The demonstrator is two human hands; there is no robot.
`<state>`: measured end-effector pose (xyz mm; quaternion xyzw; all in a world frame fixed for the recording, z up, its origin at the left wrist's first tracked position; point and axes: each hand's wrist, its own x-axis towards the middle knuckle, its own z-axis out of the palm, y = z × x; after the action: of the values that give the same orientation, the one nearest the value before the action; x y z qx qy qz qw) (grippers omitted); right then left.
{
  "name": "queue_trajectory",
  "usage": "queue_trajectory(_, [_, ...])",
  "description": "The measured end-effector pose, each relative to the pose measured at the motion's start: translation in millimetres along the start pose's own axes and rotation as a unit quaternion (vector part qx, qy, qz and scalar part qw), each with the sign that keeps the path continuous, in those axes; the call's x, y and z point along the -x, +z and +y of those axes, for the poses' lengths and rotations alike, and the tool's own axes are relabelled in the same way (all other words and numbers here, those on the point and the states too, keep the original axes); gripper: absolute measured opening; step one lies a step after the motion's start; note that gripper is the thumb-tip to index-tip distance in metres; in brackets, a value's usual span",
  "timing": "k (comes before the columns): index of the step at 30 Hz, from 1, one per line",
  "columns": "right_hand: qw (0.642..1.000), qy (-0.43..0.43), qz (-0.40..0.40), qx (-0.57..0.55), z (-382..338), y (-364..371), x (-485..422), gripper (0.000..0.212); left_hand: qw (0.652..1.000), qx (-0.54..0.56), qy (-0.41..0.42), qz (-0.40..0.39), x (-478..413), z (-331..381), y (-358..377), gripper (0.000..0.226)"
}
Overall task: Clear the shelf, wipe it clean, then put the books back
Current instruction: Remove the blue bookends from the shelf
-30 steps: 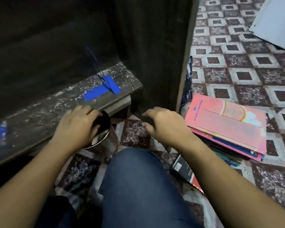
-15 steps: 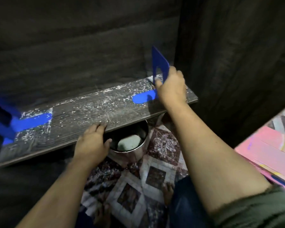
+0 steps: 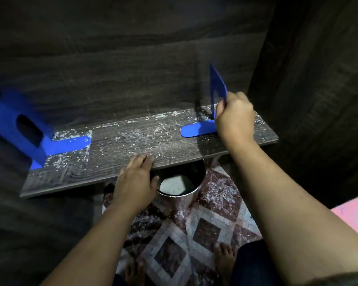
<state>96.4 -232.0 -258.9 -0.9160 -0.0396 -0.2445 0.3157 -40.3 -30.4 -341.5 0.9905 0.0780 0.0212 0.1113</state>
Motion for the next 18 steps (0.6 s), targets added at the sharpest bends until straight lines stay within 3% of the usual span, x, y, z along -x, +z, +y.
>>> queue_trajectory(6, [0.998, 0.064, 0.008, -0.009, 0, 5, 3, 0.031, 0.999, -0.004, -0.041, 0.025, 10, -27, -11, 0.065])
queue_trajectory(8, [0.996, 0.08, 0.04, 0.008, -9, 4, 10, 0.046, 0.998, -0.009, -0.059, 0.022, 16, -40, -17, 0.065])
queue_trajectory(10, [0.992, 0.058, 0.091, 0.058, -26, 0, 21, 0.064, 0.996, -0.012, -0.083, 0.034, 23, -53, -25, 0.063])
queue_trajectory(13, [0.989, -0.043, 0.122, 0.063, -59, 6, 42, 0.053, 0.986, -0.011, -0.104, 0.127, 34, -72, -49, 0.053])
queue_trajectory(16, [0.984, -0.179, 0.018, 0.009, -70, 32, 65, 0.029, 0.956, -0.031, -0.114, 0.27, 40, -93, -82, 0.039])
queue_trajectory(18, [0.968, -0.223, -0.115, 0.022, -56, 54, 83, 0.037, 0.937, -0.062, -0.123, 0.32, 40, -108, -103, 0.036])
